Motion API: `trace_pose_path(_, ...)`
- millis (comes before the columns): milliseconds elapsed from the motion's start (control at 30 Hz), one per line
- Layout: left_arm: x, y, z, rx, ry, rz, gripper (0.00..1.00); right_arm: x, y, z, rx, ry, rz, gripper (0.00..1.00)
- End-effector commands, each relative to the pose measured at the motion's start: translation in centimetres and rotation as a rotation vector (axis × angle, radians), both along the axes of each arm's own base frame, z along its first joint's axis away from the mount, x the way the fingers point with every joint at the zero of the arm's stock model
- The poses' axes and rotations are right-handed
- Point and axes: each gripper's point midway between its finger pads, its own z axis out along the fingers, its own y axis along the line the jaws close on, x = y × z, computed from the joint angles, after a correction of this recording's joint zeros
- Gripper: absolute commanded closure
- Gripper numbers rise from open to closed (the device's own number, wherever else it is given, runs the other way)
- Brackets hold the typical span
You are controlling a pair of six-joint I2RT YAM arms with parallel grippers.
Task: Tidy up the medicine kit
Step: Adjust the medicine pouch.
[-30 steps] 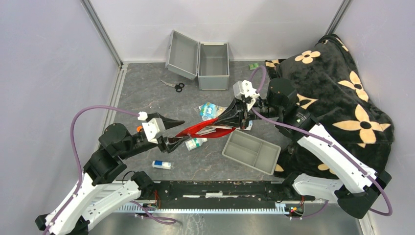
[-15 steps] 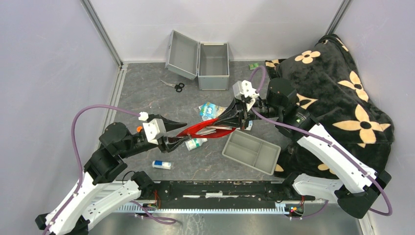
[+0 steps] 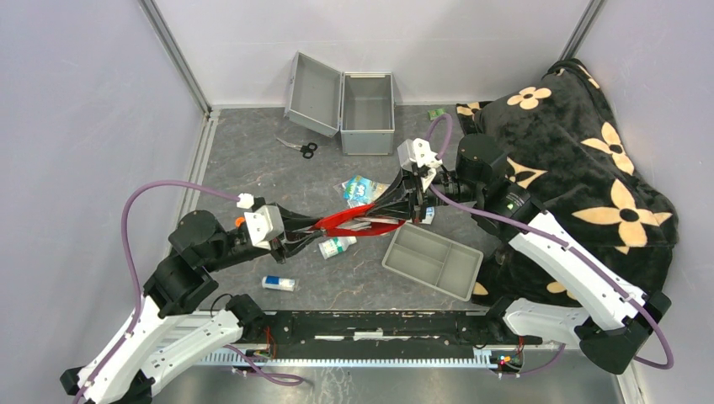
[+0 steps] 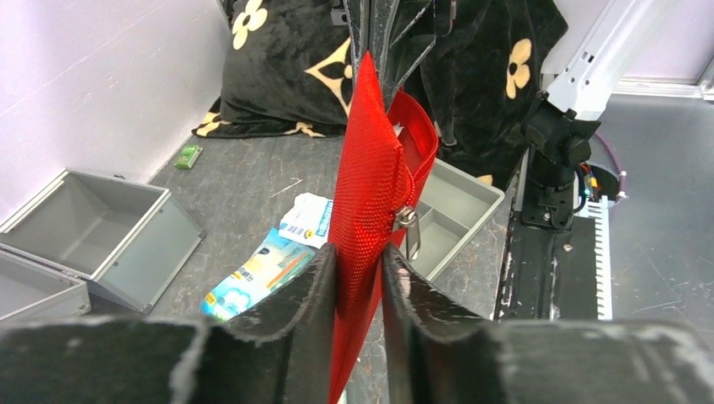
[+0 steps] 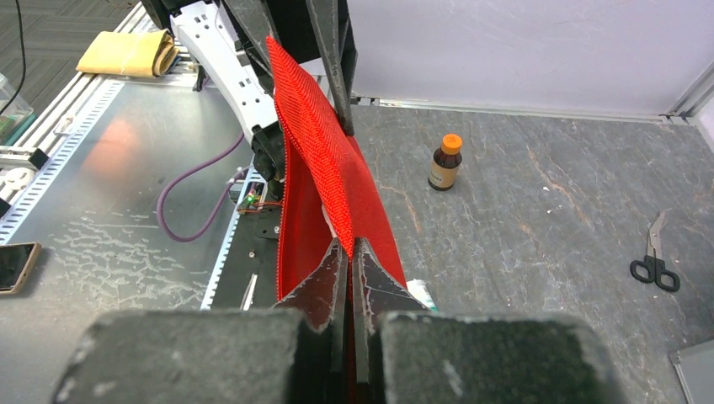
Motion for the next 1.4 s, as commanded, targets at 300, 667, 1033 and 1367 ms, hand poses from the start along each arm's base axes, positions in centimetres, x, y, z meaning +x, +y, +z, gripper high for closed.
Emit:
trace_pose_path(300, -0.3, -0.4, 1.7, -0.011, -0.041, -0.034, 0.96, 2.8, -0.5, 0.6, 0.002, 0.008, -0.193, 0.72)
trace_pose_path(667, 3.9, 0.3, -0.4, -0.047, 0.144, 0.21, 0.98, 6.1, -6.5, 4.7, 0.166, -0.003, -0.66, 0.36)
trace_pose_path(1033, 7.0, 2.7, 0.3, -0.202, 0.246, 0.463, 0.98, 4.4, -5.8, 1.2, 0.371, 0.397, -0.613, 0.38)
trace_pose_path(1367, 6.0, 1.1, 0.0, -0.154, 0.216, 0.35, 0.98, 0.9, 1.0, 2.2, 0.391, 0.562, -0.291, 0.47)
